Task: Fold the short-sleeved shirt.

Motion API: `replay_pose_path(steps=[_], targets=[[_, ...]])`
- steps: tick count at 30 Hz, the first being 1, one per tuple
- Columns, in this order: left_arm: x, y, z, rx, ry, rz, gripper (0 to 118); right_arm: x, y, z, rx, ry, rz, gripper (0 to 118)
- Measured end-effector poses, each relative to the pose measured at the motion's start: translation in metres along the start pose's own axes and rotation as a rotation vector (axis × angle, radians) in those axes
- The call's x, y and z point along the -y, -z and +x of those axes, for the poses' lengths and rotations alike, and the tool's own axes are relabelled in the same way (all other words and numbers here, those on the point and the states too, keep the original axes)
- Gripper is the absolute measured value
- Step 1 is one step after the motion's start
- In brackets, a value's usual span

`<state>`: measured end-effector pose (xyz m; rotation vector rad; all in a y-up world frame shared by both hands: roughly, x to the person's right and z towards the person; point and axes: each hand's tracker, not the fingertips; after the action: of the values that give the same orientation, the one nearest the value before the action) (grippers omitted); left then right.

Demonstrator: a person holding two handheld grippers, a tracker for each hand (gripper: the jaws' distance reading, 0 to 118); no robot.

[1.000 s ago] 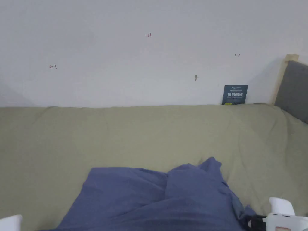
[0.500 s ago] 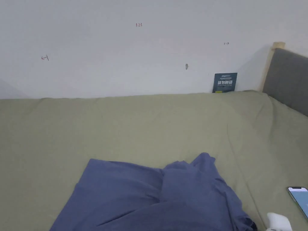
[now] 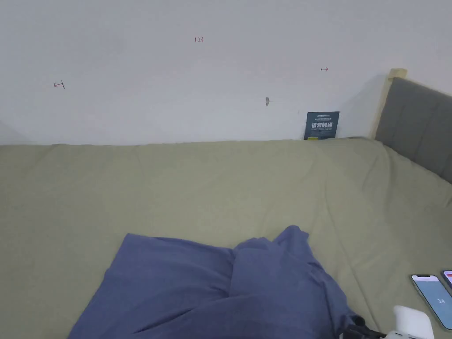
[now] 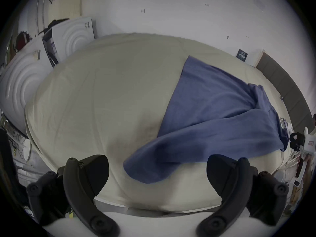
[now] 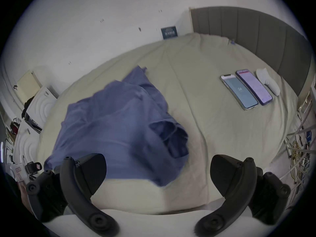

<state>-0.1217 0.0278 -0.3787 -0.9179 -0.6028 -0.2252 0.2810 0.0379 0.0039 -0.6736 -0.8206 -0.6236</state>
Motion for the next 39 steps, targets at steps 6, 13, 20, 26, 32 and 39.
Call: replay_pose_path(steps=[6, 13, 20, 26, 32, 39], targets=[[0.01, -0.052, -0.014, 0.17, -0.052, 0.029, 0, 0.054, -0.033, -0.046, -0.071, -0.076, 0.06, 0], [0.034, -0.041, -0.033, 0.101, -0.068, 0.024, 0, 0.088, -0.03, -0.083, -0.133, -0.191, 0.0, 0], [0.035, -0.021, -0.059, 0.039, -0.111, 0.02, 1, 0.089, -0.022, -0.091, -0.133, -0.246, -0.01, 0], [0.013, 0.002, -0.065, 0.065, -0.156, 0.026, 116, 0.082, -0.026, -0.098, -0.128, -0.27, -0.023, 0], [-0.009, 0.048, -0.048, 0.04, -0.043, -0.018, 110, 0.08, -0.022, -0.089, -0.106, -0.257, -0.05, 0], [-0.005, 0.017, -0.027, 0.092, -0.04, -0.014, 0, 0.078, -0.022, -0.065, -0.064, -0.221, -0.042, 0]])
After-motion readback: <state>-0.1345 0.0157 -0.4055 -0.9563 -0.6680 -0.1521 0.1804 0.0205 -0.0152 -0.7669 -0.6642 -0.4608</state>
